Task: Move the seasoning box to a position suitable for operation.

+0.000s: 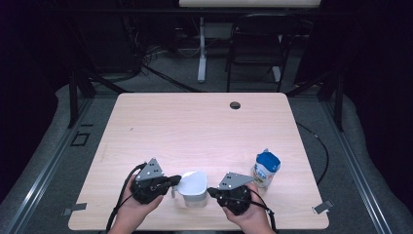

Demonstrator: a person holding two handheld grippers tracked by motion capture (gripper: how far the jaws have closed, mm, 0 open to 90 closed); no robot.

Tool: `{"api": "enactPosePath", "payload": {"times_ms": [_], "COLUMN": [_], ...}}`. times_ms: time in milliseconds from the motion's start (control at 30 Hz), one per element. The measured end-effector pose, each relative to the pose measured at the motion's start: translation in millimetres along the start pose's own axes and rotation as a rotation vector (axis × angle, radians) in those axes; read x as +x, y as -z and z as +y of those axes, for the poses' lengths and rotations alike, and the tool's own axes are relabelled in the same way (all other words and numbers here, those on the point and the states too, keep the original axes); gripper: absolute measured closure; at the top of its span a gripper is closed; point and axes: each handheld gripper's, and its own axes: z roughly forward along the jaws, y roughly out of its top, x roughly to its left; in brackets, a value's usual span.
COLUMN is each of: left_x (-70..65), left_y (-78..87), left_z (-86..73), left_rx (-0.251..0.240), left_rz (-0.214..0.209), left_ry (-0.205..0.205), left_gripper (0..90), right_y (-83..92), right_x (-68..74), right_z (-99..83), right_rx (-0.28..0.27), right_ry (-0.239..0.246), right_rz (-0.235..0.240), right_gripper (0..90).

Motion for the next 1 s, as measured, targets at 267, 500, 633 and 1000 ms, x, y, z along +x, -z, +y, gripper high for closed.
{"api": "enactPosePath", "payload": {"times_ms": [267,500,633,1000], "left_x": [0.8,0.7,1.4,1.5], "left_y": [0.1,-0.1,0.3,0.3], "left_z": [-0.5,-1.1,-1.4,-1.6], "left_rx": [-0.004,-0.01,-0.009,-0.01], "left_rz": [-0.002,-0.004,-0.006,-0.007], "left_ry": [0.001,0.011,0.013,0.014], "left_gripper": [90.0,90.0,90.0,90.0], "right_y": [-0.1,1.0,1.0,2.6], "right_x": [0.2,0.4,0.9,1.6], "right_z": [-0.4,0.1,0.6,1.6], "right_rx": [-0.003,-0.006,-0.009,-0.022], "right_ry": [0.002,0.004,0.004,0.003], "right_rz": [0.0,0.002,0.001,0.005], "right_gripper": [90.0,90.0,90.0,90.0]}}
